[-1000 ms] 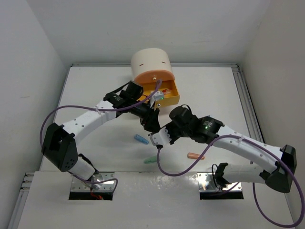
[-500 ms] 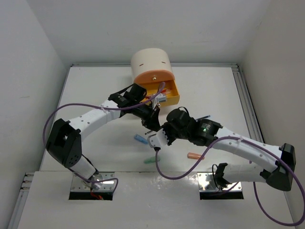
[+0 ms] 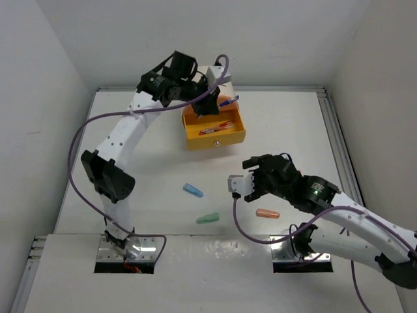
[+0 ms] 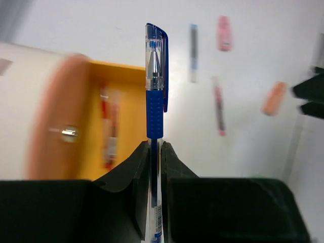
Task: Sort the stationery into containers
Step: Place the pen in the drawer, then pick up the pen from the center of the board.
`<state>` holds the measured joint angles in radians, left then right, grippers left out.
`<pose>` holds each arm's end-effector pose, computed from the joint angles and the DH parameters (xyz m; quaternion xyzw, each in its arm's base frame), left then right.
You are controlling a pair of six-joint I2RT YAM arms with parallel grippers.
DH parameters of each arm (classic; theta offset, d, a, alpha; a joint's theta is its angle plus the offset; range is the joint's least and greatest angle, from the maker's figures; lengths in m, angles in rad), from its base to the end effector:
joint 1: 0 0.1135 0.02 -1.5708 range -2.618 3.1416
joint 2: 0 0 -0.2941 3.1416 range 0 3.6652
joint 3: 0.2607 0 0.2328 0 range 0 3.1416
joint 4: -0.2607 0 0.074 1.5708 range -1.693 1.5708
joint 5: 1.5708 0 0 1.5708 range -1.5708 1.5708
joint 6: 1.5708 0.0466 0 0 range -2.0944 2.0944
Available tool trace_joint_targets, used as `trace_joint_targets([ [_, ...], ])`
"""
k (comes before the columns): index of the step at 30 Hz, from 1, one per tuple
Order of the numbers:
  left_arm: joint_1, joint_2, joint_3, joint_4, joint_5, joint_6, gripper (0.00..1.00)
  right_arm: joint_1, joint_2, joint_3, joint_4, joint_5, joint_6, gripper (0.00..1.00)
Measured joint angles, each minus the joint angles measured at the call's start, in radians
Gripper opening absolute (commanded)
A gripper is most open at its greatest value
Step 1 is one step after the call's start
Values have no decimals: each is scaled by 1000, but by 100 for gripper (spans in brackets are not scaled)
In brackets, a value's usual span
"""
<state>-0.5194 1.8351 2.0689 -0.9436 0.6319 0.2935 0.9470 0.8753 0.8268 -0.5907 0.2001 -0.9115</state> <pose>0.3218 -0.2157 0.4351 0.4606 0.7421 -0.3253 0.3623 0.0982 0.1205 0.3169 -0.6854 0.5680 -0.0813 0.4484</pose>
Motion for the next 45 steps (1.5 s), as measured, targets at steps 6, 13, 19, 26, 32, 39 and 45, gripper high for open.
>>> trace_joint_targets([
  [6,-33,121,204,-70,-240,161,9,-208,-13,-97,-80,-119,50,60],
  [13,-43,200,142,-89,-378,226,20,-438,106,-109,-115,-291,55,61],
  [19,-38,203,90,-88,-403,256,45,-518,230,-108,-88,-375,38,58],
  [26,-26,203,91,-86,-374,270,60,-520,380,-55,-81,-436,-39,50],
  [32,-8,174,127,-74,-282,255,63,-520,499,-10,-77,-475,-172,46],
  [39,50,-26,61,-30,-143,201,64,-512,680,89,-93,-494,-271,45],
  [45,124,-98,52,-11,-43,147,64,-512,781,127,-104,-492,-342,43],
])
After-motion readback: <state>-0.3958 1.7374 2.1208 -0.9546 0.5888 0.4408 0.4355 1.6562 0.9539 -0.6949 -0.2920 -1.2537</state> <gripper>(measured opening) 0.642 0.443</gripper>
